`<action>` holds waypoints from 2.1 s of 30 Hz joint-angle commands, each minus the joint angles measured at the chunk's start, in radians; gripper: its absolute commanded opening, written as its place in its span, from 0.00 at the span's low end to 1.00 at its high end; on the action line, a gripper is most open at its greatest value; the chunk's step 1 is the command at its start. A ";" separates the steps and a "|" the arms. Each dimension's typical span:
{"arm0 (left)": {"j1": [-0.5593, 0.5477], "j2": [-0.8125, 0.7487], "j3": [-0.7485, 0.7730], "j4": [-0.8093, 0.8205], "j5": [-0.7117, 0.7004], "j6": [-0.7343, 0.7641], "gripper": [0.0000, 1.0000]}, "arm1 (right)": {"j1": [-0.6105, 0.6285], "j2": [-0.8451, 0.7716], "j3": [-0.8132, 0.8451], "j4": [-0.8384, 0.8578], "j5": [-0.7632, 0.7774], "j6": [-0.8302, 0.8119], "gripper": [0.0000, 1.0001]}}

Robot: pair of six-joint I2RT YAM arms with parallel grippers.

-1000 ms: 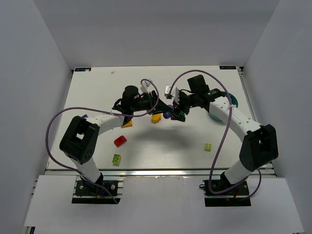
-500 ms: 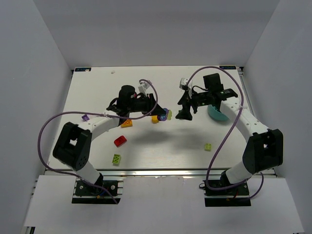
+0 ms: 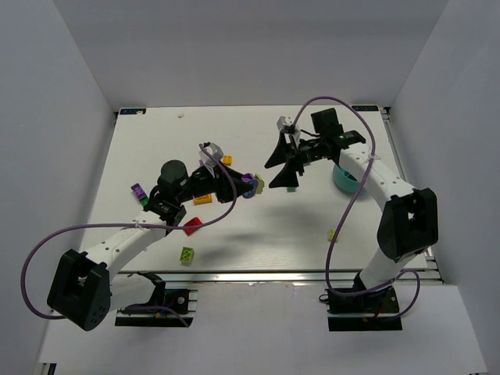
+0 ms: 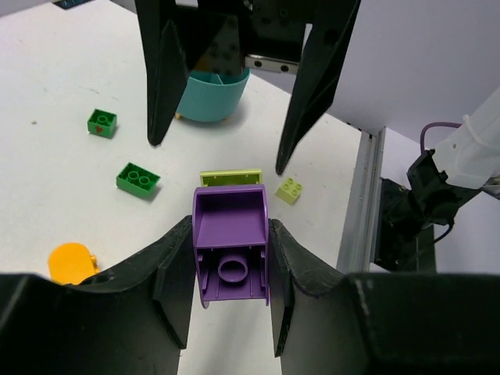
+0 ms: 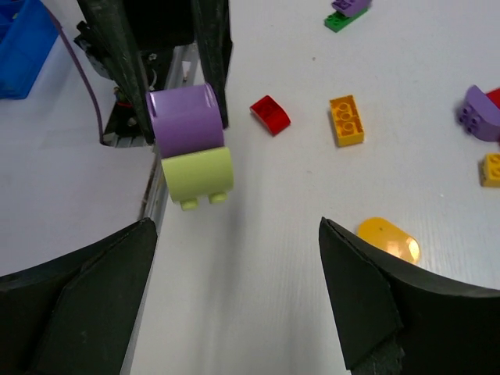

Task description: Sort the legos into containers by color

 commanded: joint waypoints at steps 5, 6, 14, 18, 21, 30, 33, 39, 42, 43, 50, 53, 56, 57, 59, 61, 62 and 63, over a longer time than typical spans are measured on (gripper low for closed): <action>0.001 -0.020 -0.019 0.061 -0.006 0.063 0.00 | 0.089 0.012 0.054 0.093 -0.024 0.118 0.88; 0.001 -0.017 -0.019 0.062 -0.009 0.063 0.00 | 0.089 0.014 0.056 0.094 -0.027 0.120 0.87; 0.001 -0.005 -0.018 0.084 -0.003 0.054 0.00 | 0.106 0.025 0.050 0.092 -0.026 0.115 0.80; 0.001 0.006 -0.018 0.104 0.002 0.038 0.00 | 0.114 0.034 0.054 0.077 -0.032 0.092 0.74; 0.001 0.011 -0.018 0.116 0.003 0.034 0.00 | 0.117 0.042 0.065 0.052 -0.043 0.065 0.61; 0.001 -0.005 -0.018 0.069 -0.018 0.086 0.00 | 0.109 0.049 0.105 -0.191 -0.024 -0.210 0.19; 0.001 -0.008 -0.013 0.043 -0.024 0.110 0.00 | 0.097 0.049 0.117 -0.276 -0.006 -0.305 0.09; 0.011 -0.015 -0.012 0.004 -0.052 0.155 0.00 | 0.037 0.014 0.105 -0.301 0.095 -0.373 0.00; 0.018 -0.008 -0.012 0.015 -0.080 0.144 0.00 | -0.010 -0.007 0.099 -0.267 0.176 -0.333 0.00; 0.021 -0.005 -0.012 0.025 -0.090 0.127 0.00 | -0.038 -0.027 0.091 -0.247 0.198 -0.315 0.00; 0.024 0.095 0.113 -0.063 -0.193 -0.023 0.00 | -0.145 -0.147 0.001 -0.130 0.474 -0.282 0.00; 0.024 0.130 0.139 -0.036 -0.187 -0.091 0.00 | -0.225 -0.162 0.007 -0.149 0.566 -0.339 0.00; 0.024 0.146 0.128 0.013 -0.187 -0.124 0.00 | -0.299 -0.152 0.030 -0.199 0.603 -0.434 0.00; 0.024 0.152 0.122 0.030 -0.184 -0.132 0.00 | -0.328 -0.144 0.039 -0.230 0.605 -0.498 0.00; 0.024 0.155 0.119 0.042 -0.181 -0.140 0.00 | -0.352 -0.139 0.039 -0.256 0.589 -0.578 0.00; 0.024 0.158 0.113 0.059 -0.175 -0.147 0.00 | -0.365 -0.135 0.027 -0.281 0.571 -0.699 0.00; 0.024 0.159 0.111 0.064 -0.172 -0.150 0.00 | -0.375 -0.132 0.024 -0.290 0.550 -0.742 0.00; 0.024 0.159 0.110 0.072 -0.172 -0.157 0.00 | -0.401 -0.123 0.024 -0.299 0.545 -0.777 0.00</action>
